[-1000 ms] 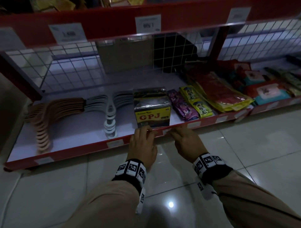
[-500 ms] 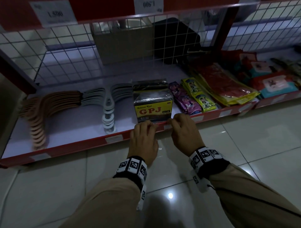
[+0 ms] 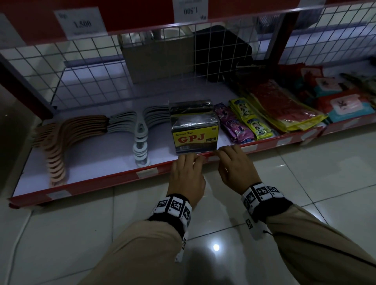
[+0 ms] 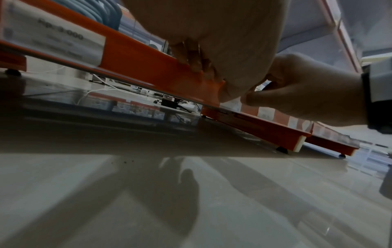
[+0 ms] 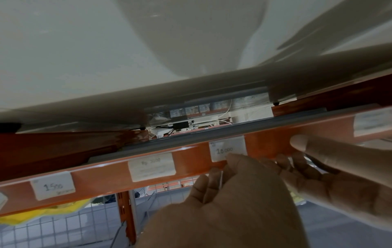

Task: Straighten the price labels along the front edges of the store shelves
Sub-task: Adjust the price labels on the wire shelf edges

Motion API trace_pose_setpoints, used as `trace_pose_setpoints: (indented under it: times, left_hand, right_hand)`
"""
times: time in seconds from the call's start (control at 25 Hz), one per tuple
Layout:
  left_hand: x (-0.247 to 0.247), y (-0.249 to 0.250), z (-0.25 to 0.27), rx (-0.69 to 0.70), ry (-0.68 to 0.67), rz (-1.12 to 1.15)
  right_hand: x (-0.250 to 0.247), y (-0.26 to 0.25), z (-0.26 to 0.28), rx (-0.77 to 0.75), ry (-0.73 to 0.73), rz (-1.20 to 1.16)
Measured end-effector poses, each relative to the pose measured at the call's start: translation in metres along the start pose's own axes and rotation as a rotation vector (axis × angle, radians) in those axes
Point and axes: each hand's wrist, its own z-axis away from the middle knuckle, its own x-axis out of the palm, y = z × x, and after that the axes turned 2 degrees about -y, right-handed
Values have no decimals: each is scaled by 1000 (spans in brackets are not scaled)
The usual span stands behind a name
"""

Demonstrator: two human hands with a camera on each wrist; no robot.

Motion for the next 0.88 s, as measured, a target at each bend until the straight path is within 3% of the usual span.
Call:
trace_pose_setpoints:
  times: [0.52, 0.64, 0.76, 0.88]
  left_hand:
    - [-4, -3, -8, 8, -52, 59]
    - [-3, -4, -9, -2, -44, 93]
    - [-4, -4, -11, -42, 18, 172]
    - [-6, -5, -11, -63, 87, 291]
  right_hand:
    - [-6, -5, -8, 48, -88, 9]
    - [-9, -1, -11, 115, -52, -179]
    - [-12, 3, -13, 317, 72, -546]
    - [-13, 1, -16, 469, 128, -766]
